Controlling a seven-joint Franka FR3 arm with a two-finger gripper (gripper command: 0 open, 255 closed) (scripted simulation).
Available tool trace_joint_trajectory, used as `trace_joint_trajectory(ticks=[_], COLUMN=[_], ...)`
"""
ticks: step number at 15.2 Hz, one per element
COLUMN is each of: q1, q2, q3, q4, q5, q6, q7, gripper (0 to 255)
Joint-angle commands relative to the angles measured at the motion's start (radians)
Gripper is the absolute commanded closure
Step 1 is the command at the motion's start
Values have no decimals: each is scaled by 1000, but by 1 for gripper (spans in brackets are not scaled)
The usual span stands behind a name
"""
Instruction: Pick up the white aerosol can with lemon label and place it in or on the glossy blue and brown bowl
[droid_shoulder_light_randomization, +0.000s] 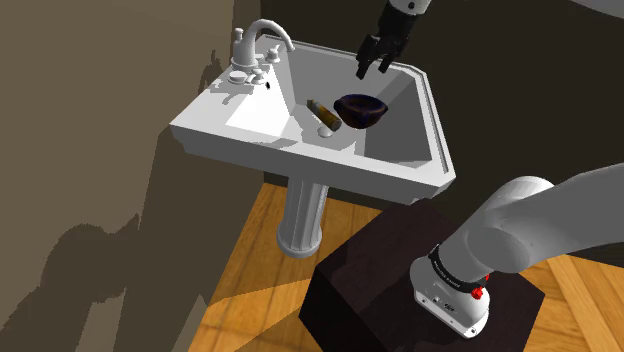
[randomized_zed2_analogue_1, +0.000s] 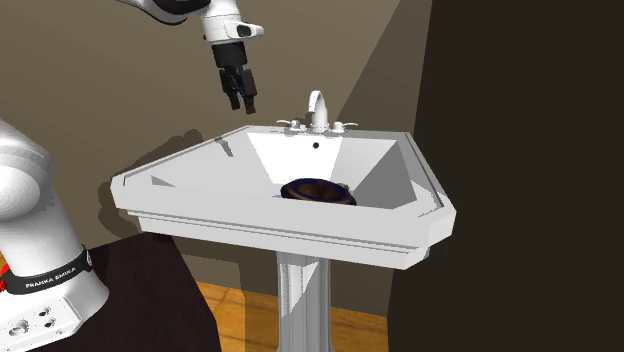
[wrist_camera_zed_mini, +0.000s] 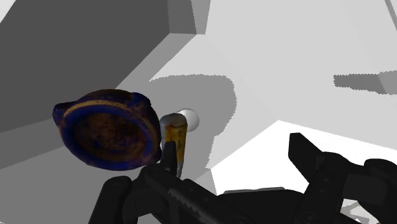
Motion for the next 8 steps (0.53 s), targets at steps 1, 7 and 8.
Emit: trace_joint_trajectory(ticks=[1,7,8], q1=[1,1,0], q2=[72,299,338], q3=[-19,-68,-75], q4=[24,130,152], q5=[10,58,68], q6=[32,101,109], q7=[-26,-112,-126], gripper=[0,0,0])
